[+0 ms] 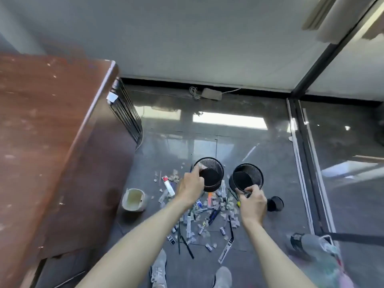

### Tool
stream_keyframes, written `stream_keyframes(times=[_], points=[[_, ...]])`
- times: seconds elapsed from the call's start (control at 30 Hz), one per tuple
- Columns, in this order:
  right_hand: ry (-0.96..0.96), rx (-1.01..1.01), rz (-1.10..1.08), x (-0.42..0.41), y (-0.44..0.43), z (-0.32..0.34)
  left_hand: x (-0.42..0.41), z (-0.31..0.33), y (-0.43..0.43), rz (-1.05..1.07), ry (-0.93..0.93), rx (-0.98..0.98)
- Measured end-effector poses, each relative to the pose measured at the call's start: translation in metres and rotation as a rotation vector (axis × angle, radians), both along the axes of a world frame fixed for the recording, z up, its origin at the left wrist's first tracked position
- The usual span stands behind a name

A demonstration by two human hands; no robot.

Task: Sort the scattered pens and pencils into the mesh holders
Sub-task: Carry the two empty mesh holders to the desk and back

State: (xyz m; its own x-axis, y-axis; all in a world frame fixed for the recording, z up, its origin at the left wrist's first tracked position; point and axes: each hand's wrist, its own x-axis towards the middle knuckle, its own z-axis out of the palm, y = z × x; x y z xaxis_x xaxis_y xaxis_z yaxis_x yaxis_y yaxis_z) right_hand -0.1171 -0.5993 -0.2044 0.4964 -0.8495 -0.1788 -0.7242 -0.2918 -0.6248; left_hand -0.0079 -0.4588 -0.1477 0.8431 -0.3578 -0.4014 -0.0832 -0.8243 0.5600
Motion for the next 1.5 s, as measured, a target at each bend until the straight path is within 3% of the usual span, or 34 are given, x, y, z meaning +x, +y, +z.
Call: stream_keyframes(times=[0.23,0.4,0.57,0.7,1.13,1.3,1.5], points=[[0.107,0.098,-0.263,-0.094,-0.038,-0.164,-0.071,-0.181,-0.052,-0.130,0.119,0.079],[0.094,0.067,-0.373,-0.131,-0.079,-0.297,-0.086,-0.328,-0.080,-0.222,0.047,0.073],[0.147,0.007,-0.463,-0.157,-0.128,-0.386,-0.086,-0.422,-0.121,-0.322,-0.083,0.006],[0.178,0.022,-0.525,-0.170,-0.162,-0.444,-0.091,-0.488,-0.167,-0.390,-0.068,-0.047],[0.184,0.087,-0.522,-0.202,-0.237,-0.547,-0.144,-0.608,-0.275,-0.679,-0.041,-0.171],[0.147,0.042,-0.539,-0.213,-0.249,-0.556,-0.167,-0.630,-0.294,-0.654,-0.077,-0.222],[0.056,0.121,-0.553,-0.207,-0.243,-0.575,-0.181,-0.641,-0.298,-0.555,-0.076,-0.184]])
